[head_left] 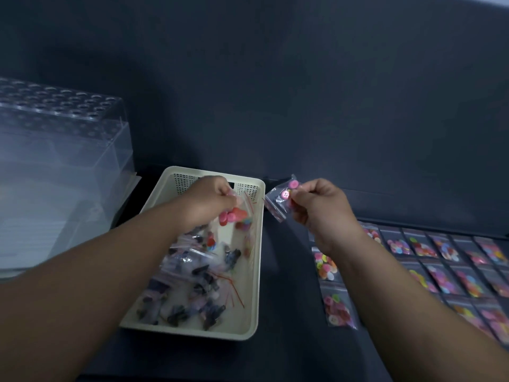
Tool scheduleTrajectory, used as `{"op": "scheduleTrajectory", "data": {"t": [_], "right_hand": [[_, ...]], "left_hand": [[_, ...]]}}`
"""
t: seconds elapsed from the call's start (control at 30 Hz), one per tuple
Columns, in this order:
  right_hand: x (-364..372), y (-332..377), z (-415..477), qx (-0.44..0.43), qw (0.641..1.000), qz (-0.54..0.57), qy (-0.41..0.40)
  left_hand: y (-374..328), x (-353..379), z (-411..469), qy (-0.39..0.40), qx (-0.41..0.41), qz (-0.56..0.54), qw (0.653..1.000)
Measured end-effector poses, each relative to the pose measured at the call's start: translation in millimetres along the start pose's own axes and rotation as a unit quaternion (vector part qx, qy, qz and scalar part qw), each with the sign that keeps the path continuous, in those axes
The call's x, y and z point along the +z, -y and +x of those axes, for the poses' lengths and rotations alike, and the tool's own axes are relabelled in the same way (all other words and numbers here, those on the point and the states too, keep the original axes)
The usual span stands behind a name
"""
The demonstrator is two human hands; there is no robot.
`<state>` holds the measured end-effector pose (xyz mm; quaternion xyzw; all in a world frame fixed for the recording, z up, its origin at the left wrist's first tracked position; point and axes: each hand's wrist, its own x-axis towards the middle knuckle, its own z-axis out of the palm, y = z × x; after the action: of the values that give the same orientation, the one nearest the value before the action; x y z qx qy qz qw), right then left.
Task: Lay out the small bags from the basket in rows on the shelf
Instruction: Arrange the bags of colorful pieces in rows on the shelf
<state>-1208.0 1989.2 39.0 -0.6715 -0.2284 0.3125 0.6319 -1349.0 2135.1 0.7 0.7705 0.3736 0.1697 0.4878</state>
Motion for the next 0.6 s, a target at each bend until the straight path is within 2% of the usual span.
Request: {"op": "scheduleTrajectory", "data": {"t": [0.1,0.27,0.4,0.6], "right_hand": [[2.1,2.9,-3.6,0.009,0.998,0.051,0.037],[-4.6,8.1,-11.2,0.036,0.988,0.119,0.095],[-27.7,14.5,-14.5,0.049,0.981,0.136,0.127],[-86.8,16.0,-20.1,0.042,0.989,0.068,0.127]], "left_hand": [[-18.9,-8.7,-13.2,-0.014,-0.017,-0.098,0.995],[-48.7,-5.3,-35.1,-0.091,0.012,-0.056,0.994],[-72.0,14.8,-49.3,-0.074,0.008,-0.103,0.992],[-109.1,76.9,-62.8,-0.040,-0.016,-0.165,0.985]]}}
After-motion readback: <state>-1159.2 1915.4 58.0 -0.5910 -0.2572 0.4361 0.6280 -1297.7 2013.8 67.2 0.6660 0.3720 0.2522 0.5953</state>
